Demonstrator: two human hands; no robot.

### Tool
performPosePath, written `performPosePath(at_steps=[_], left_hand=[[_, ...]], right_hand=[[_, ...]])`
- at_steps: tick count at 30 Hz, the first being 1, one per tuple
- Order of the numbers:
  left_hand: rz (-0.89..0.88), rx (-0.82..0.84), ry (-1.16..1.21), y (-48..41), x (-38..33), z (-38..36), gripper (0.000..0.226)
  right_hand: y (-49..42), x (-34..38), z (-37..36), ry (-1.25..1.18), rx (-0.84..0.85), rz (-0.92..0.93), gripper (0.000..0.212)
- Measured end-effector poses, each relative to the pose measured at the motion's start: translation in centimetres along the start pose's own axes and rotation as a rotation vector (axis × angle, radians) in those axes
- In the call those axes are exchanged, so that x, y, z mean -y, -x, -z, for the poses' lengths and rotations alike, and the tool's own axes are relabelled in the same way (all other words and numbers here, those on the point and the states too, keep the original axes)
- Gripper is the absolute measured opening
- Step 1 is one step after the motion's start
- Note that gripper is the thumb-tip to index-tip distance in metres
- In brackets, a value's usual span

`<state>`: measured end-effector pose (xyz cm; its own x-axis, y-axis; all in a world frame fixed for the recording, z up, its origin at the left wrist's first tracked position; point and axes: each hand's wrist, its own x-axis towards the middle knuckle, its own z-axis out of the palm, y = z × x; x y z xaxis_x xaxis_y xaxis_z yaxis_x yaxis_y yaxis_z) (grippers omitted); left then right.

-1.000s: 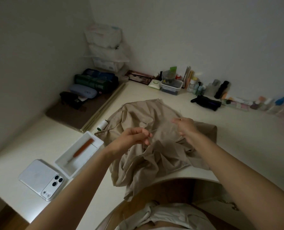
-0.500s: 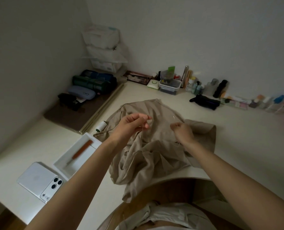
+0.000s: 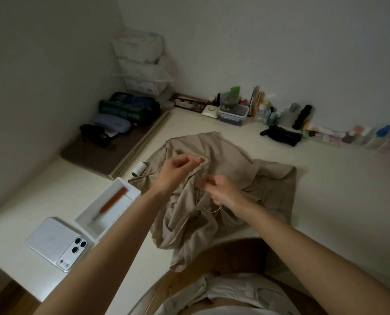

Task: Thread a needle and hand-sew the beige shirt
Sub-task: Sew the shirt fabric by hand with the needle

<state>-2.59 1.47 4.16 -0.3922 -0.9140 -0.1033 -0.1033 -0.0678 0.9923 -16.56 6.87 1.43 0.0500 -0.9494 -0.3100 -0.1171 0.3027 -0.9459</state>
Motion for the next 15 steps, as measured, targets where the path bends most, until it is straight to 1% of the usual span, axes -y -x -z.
performPosePath(at_steps=[2, 4, 5, 7, 8, 10, 12, 14, 15], left_hand=[[0.049, 0.004, -0.044, 0.4, 0.6, 0.3, 0.014], [0.136, 0.051, -0.166, 1.0, 1.3, 0.6, 0.01], [0.183, 0.109, -0.253, 1.4, 1.6, 0.7, 0.015], [0.235, 0.251, -0.525, 2.1, 2.8, 0.7, 0.042], [0.236, 0.293, -0.674, 2.4, 3.5, 0.6, 0.052], [0.187, 0.292, -0.876, 2.9, 5.0, 0.2, 0.058], [0.134, 0.229, -0.892, 3.3, 6.0, 0.0, 0.048], [0.1, 0.123, -0.804, 3.6, 6.5, 0.0, 0.03], [0.085, 0.074, -0.753, 3.6, 6.6, 0.1, 0.024]], right_hand=[[-0.1, 0.2, 0.3, 0.0, -0.058, 0.003, 0.014], [-0.3, 0.2, 0.8, 0.037, -0.129, -0.004, 0.015], [-0.5, 0.0, 1.1, 0.07, -0.162, -0.01, 0.017], [-0.8, -0.4, 1.6, 0.108, -0.219, -0.018, 0.018], [-1.0, -0.6, 1.9, 0.113, -0.237, -0.028, 0.018], [-1.3, -1.0, 2.3, 0.127, -0.265, -0.058, 0.016], [-1.6, -1.2, 2.7, 0.15, -0.284, -0.086, 0.017], [-1.5, -1.3, 3.2, 0.238, -0.254, -0.115, 0.018], [-1.5, -1.4, 3.7, 0.326, -0.214, -0.143, 0.019]])
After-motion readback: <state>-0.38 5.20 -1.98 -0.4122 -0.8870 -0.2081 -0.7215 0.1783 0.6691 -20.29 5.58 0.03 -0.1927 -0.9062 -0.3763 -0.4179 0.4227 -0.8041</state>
